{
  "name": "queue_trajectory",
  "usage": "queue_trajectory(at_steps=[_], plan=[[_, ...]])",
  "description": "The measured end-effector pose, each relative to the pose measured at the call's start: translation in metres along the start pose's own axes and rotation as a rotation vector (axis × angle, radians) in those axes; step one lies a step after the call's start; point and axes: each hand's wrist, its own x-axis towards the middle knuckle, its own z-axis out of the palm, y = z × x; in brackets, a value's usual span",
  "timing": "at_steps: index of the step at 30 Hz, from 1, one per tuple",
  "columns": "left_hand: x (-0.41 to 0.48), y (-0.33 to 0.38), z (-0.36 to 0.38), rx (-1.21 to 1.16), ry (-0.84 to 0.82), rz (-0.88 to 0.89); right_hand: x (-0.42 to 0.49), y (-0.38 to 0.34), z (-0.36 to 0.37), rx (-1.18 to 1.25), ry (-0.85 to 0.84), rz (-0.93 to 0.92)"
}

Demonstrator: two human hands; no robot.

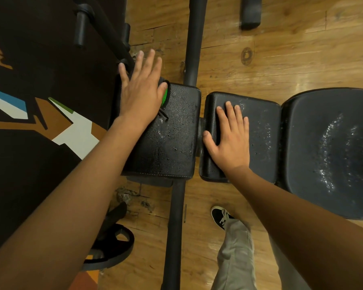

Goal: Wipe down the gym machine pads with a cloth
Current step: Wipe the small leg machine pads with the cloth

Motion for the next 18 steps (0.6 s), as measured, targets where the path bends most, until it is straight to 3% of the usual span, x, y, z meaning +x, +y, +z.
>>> queue_trajectory(at_steps=[7, 14, 18], plan=[[-0.072, -0.002, 0.009, -0.039, -0.016, -0.021, -0.001, 0.000, 0.000, 0.012, -0.002, 0.007], [-0.021, 0.004, 0.003, 0.012, -0.001, -0.021, -0.001, 0.000, 0.000, 0.005, 0.004, 0.005], [-0.034, 0.002, 0.007, -0.006, 0.005, -0.048, 0.000, 0.000, 0.001, 0.004, 0.007, 0.006]])
